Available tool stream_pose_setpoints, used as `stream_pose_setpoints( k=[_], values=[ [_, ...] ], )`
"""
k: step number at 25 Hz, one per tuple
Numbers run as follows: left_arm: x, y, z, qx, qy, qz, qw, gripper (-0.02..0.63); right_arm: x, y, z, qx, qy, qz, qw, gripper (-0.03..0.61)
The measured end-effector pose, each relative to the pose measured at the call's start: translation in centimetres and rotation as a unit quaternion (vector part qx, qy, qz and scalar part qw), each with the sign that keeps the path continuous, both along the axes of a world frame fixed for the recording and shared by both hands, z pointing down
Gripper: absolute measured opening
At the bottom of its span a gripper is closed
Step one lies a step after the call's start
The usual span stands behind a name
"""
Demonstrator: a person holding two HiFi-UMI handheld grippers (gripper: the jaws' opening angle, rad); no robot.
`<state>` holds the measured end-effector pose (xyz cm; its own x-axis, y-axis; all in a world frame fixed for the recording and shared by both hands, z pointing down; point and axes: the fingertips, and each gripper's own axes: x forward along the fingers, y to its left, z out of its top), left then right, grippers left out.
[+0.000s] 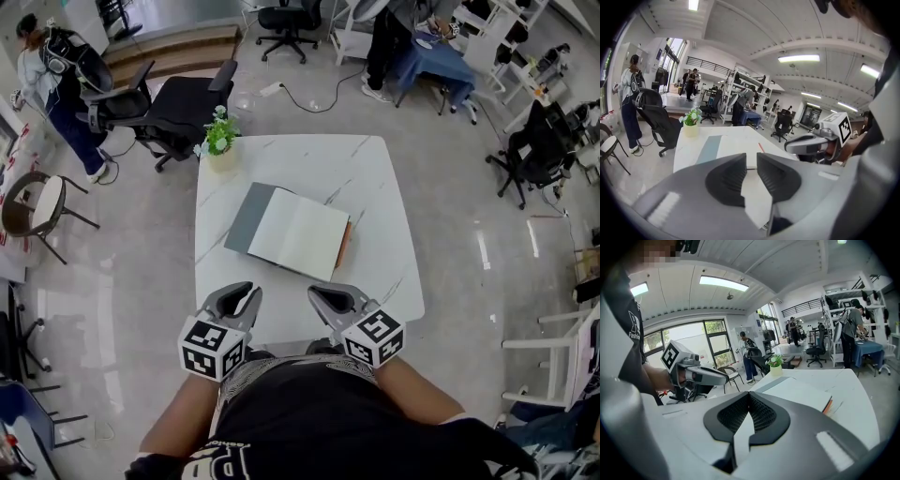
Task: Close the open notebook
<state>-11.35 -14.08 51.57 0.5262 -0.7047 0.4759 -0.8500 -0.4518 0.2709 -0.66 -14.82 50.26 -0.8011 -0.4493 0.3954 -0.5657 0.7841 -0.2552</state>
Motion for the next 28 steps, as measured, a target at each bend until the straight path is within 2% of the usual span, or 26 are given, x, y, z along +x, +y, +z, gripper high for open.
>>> stream_pose_setpoints(
  k=[11,17,24,26,28],
  values=[
    [-2.4,-0.9,1.8,-0.008,-0.025,-0.024,0.9994,0.094,0.9,0.7,0.0,-0.001,-0.001,0.009,1.000,0.000],
    [-5.0,-2.0,6.0,-0.045,-0.017,-0.058,0.9971,0.094,1.2,0.8,0.5,-0.006,0.002,0.017,1.000,0.000],
    [-8.3,-4.0,9.7,-0.103,0.060,-0.132,0.9842,0.094,1.8,0.8,0.8,-0.011,0.008,0.026,1.000,0.000],
    [-8.8,-4.5,10.7,-0.116,0.095,-0.151,0.9771,0.094,2.1,0.7,1.0,-0.012,0.009,0.030,0.999,0.000],
    [-9.2,-5.1,11.7,-0.132,0.142,-0.170,0.9662,0.107,2.3,0.6,1.1,-0.013,0.010,0.033,0.999,0.000]
  ],
)
